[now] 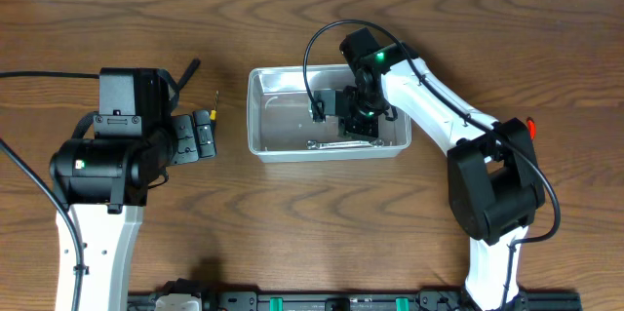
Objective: Pack container
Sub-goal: 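Lift the wrench with the right gripper and drop it into the container, then move the right gripper to the red pliers and grasp them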
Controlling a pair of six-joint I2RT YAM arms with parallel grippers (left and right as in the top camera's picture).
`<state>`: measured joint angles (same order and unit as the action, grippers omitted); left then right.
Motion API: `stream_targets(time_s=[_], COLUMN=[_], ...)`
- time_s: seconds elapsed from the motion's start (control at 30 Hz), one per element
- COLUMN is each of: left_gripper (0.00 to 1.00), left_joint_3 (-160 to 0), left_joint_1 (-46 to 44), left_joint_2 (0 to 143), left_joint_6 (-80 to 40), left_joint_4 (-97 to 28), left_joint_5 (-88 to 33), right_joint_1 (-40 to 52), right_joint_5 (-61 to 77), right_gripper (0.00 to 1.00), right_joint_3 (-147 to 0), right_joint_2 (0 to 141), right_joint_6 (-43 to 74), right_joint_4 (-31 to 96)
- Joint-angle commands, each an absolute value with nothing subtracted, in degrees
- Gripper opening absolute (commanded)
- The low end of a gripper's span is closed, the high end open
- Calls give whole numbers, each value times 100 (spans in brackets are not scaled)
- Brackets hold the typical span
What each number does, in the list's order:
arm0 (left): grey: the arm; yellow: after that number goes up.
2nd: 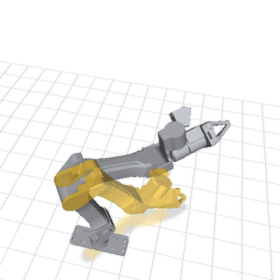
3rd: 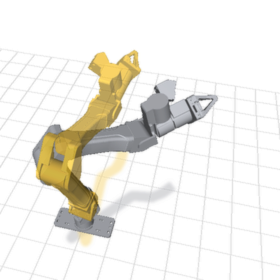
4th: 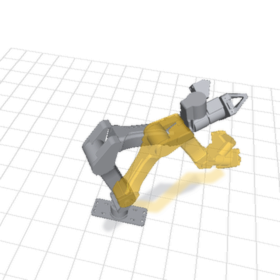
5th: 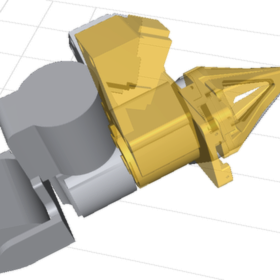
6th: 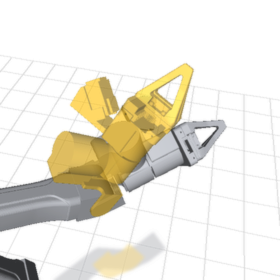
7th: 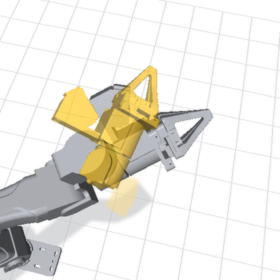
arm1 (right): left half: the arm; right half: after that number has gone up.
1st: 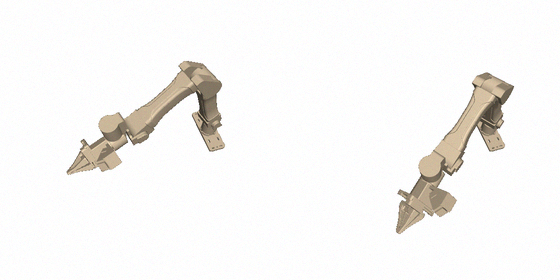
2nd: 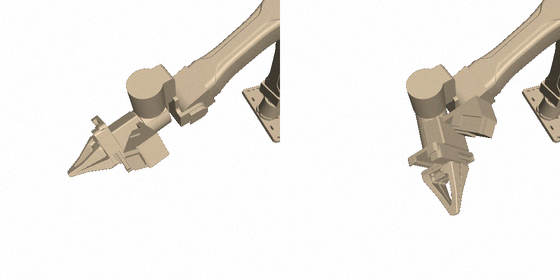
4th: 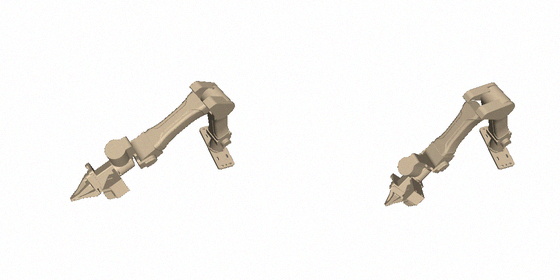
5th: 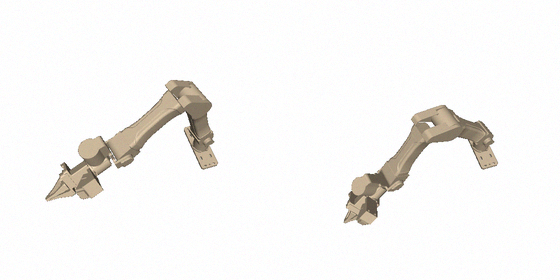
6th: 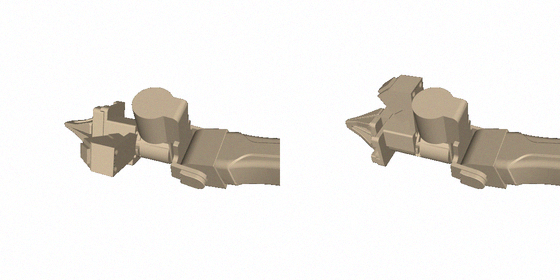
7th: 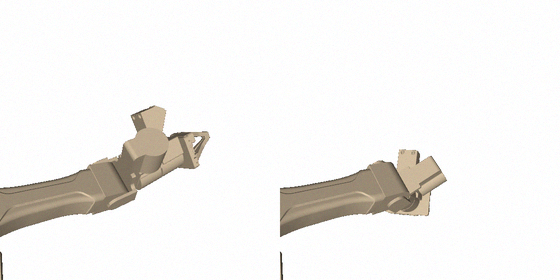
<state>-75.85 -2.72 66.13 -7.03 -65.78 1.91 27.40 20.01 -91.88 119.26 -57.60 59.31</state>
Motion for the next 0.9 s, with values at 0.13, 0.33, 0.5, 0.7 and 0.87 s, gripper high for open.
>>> stream_targets(time_s=[0.13,0.33,0.5,0.7,0.87], left_gripper=[98,98,98,98,98], left_joint_3=[-7695,-7695,-7695,-7695,-7695], left_joint_1=[-242,-242,-242,-242,-242], left_joint_2=[6613,6613,6613,6613,6613], left_joint_6=[-626,-626,-626,-624,-624], left_joint_4=[-6598,-6598,-6598,-6598,-6595], left_joint_5=[220,220,220,220,220], right_joint_1=[2773,2670,2071,659,-576], right_joint_5=[1933,1000,-141,-250,-311], right_gripper=[5,5,52,99,99], right_joint_3=[-9231,-10033,-11072,-11424,-11362], right_joint_2=[11880,11439,10827,10092,10090], right_joint_6=[-5592,-4276,-1520,-250,-75], right_joint_4=[5765,5760,5852,6541,7824])
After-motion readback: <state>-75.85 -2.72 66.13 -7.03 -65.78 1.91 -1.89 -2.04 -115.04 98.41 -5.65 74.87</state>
